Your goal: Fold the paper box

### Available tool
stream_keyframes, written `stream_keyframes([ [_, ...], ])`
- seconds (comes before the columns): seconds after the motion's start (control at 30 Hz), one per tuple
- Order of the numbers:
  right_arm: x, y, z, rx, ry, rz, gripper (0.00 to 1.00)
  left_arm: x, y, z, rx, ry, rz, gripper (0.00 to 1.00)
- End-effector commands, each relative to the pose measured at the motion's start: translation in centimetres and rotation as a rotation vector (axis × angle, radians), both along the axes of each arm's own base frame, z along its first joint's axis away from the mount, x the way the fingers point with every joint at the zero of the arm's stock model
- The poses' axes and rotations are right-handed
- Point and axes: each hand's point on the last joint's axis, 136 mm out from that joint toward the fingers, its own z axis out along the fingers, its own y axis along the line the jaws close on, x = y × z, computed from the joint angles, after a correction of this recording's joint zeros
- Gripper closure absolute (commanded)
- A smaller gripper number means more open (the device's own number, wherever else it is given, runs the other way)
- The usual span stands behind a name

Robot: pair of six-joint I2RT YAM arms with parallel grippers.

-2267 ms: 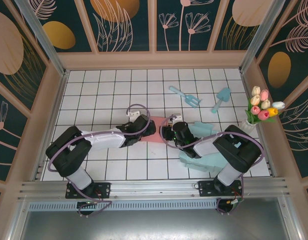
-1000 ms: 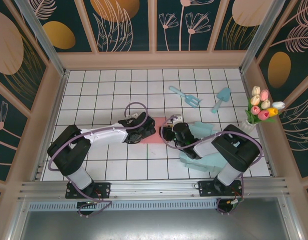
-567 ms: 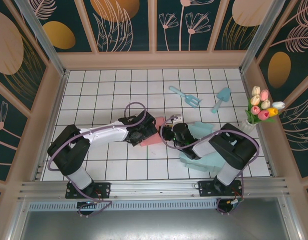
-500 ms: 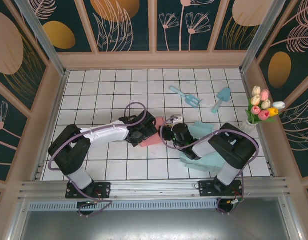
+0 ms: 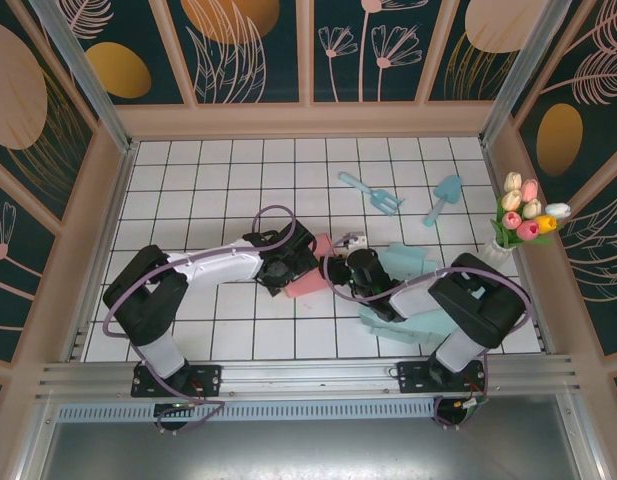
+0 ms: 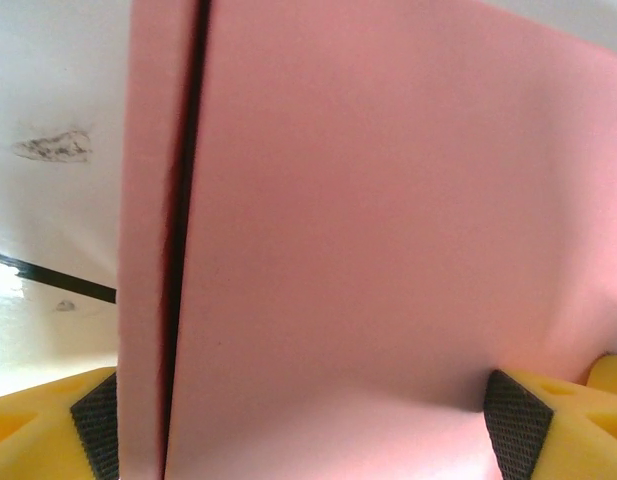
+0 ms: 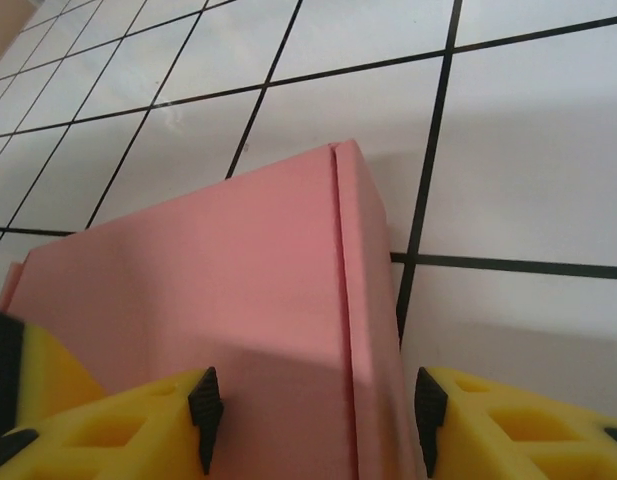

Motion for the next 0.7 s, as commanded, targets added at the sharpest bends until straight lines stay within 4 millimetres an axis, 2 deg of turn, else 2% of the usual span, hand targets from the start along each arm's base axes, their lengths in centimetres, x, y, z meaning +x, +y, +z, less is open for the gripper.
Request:
stream_keyframes([
  [0.0,-2.5,0.3,-0.5,-0.042,0.036,0.097,0.42,1.4,0.0,-0.3,0.001,-0.025,0.057,0.10],
  [0.07,-2.7,-0.1,-0.2,-0.061,0.030,0.099,0.39,1.4,0.3,-0.8,0.008,-0.016,0.061,0.10],
  [0.33,-4.2,-2.3,1.4,-0.067,-0.027,0.052,0.40,1.2,1.0,-2.5,0.029,0.018,0.062,0.12],
  [0.53,-7.1,-2.3,-0.6,-0.098,0.002,0.076,0.41,1.2,1.3,-2.3,0.041,0.012,0.059,0.12],
  [0.67,-7.8,-1.7,-1.7,-0.104,0.018,0.083,0.41,1.1,1.5,-2.4,0.048,0.012,0.057,0.13],
])
